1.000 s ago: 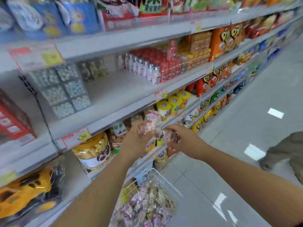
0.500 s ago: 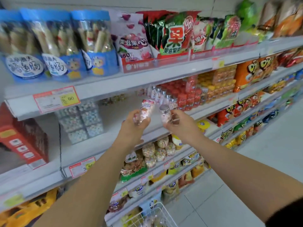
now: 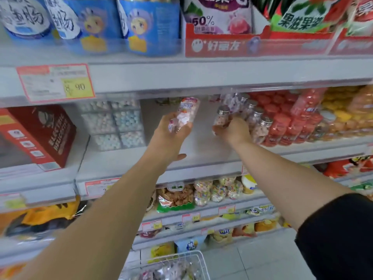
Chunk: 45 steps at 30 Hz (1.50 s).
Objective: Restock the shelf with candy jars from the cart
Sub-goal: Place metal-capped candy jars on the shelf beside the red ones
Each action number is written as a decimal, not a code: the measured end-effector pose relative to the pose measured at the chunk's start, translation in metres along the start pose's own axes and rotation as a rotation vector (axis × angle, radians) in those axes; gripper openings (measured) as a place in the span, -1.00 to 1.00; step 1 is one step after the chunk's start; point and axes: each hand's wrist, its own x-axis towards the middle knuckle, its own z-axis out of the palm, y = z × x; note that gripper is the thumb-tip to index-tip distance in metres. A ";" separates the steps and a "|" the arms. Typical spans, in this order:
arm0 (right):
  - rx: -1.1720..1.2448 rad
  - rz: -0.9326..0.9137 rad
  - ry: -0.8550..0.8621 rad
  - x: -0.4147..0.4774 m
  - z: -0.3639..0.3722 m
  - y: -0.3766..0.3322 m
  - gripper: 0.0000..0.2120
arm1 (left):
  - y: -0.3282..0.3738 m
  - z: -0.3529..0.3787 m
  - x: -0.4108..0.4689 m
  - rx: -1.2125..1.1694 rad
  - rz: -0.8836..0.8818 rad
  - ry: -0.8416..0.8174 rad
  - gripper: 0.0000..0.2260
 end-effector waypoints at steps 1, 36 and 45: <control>0.007 0.009 -0.005 0.003 -0.001 -0.001 -0.49 | 0.000 0.001 0.001 0.004 0.004 0.003 -0.54; -0.558 -0.375 -0.122 0.086 0.039 -0.003 -0.55 | -0.023 0.020 0.043 -0.262 0.198 0.058 -0.77; -0.298 -0.456 -0.145 0.067 0.025 -0.002 -0.62 | -0.022 0.021 0.041 -0.264 0.183 0.074 -0.77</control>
